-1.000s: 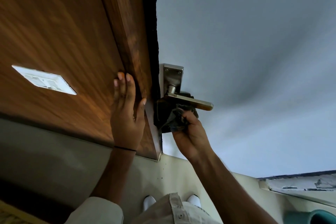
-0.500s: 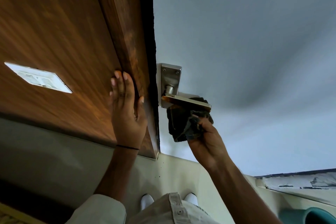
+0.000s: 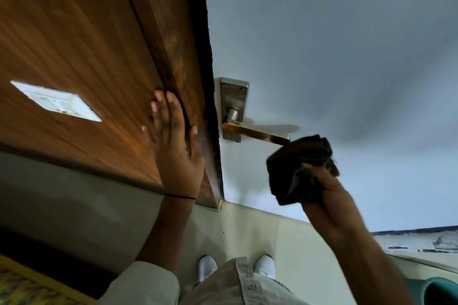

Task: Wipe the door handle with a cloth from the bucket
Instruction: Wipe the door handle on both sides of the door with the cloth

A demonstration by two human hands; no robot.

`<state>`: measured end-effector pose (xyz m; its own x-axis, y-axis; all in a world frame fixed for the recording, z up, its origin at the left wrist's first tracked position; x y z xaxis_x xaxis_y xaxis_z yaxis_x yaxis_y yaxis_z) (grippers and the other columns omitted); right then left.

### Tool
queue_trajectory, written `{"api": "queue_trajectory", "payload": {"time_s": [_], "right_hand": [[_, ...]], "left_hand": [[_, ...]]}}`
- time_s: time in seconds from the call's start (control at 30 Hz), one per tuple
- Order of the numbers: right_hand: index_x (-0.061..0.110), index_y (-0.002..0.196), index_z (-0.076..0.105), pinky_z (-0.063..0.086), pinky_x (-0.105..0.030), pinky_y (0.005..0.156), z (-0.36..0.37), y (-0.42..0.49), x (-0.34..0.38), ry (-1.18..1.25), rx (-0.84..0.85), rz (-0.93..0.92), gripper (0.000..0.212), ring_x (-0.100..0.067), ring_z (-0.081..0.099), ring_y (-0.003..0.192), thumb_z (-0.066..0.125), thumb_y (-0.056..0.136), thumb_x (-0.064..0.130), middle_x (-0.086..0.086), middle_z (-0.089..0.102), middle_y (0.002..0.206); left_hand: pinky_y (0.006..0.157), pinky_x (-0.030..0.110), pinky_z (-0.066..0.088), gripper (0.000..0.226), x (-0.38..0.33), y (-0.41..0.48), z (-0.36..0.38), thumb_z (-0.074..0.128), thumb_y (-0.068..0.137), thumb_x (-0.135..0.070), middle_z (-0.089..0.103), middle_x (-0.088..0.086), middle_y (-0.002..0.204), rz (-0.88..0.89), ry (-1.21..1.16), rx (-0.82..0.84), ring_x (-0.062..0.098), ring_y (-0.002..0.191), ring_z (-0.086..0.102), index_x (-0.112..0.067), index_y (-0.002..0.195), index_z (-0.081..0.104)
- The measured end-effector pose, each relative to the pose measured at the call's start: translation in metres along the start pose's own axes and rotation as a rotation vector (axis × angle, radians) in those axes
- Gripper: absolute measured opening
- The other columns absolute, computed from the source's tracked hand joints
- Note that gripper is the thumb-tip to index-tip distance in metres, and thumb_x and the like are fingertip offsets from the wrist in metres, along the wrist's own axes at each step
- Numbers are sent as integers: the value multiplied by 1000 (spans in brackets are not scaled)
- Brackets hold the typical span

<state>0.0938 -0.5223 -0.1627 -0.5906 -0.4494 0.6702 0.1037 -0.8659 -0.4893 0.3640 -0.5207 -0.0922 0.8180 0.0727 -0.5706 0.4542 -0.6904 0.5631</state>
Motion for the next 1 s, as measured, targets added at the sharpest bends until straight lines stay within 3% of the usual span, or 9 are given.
{"api": "queue_trajectory", "payload": {"time_s": [0.13,0.23,0.3,0.37,0.43,0.53,0.67,0.77,1.0], "right_hand": [[2,103,64,49,-38,78,-17,-18,12,-323,-93,-43,17,-29,60,92,48,97,5,-16,63,94],[3,109,62,50,-41,78,1,-26,17,-399,-67,-147,18,-30,63,92,54,94,9,-14,66,94],[13,110,65,55,-31,71,23,-29,26,-505,-4,-246,26,-22,69,93,64,84,17,-7,71,97],[19,110,63,56,-22,66,44,-30,31,-633,41,-320,35,-15,71,90,67,74,20,0,73,97],[21,107,61,59,-26,67,61,-30,34,-737,51,-389,35,-11,70,86,68,73,19,6,72,95],[20,100,59,55,-23,61,75,-29,38,-798,10,-489,26,-8,66,77,65,74,20,8,69,87],[8,104,63,55,-25,68,72,-19,29,-528,51,-363,27,-19,70,87,65,78,15,-9,70,96],[1,112,62,55,-36,81,72,-20,9,-280,64,-239,26,-30,69,100,65,86,8,-19,69,106],[17,102,64,58,-31,71,82,-37,6,-714,-41,-461,19,-18,69,84,75,87,14,-1,73,90]], "left_hand": [[122,47,16,74,-1,-15,-10,56,90,-2,16,4,165,-129,-156,-38,17,152,18,-15,155,23],[110,20,39,53,11,-41,-7,61,90,1,48,5,144,-441,-500,-20,-6,128,47,-10,139,47],[102,30,50,27,12,-63,15,65,92,-13,65,5,120,-796,-757,198,0,108,62,-14,118,61],[98,41,52,36,-4,-89,42,60,91,-37,71,6,117,-1075,-1012,530,18,111,67,-14,118,64],[94,38,53,48,-21,-93,50,54,89,-45,70,10,121,-1043,-1144,708,25,115,67,-12,124,63],[100,39,50,41,-30,-89,49,57,96,-28,64,19,129,-951,-1258,719,28,121,62,-7,131,60],[113,50,34,62,-36,-90,44,69,84,-20,45,27,144,-1003,-1593,747,37,135,43,1,139,48],[110,45,42,75,-51,-89,32,72,83,-24,41,20,148,-996,-1886,805,33,138,41,-4,147,37],[114,44,38,65,-37,-105,36,69,86,-20,50,19,146,-1073,-1759,645,33,137,47,-5,144,44]]}}
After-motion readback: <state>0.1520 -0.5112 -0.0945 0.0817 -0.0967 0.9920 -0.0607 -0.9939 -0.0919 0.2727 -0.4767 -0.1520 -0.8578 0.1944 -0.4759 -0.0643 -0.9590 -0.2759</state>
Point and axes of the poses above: each hand's wrist, its own y-axis towards the middle knuckle, its own z-axis out of the palm, x = y × z, the point moved 8 cm from there along y, towards the middle knuckle
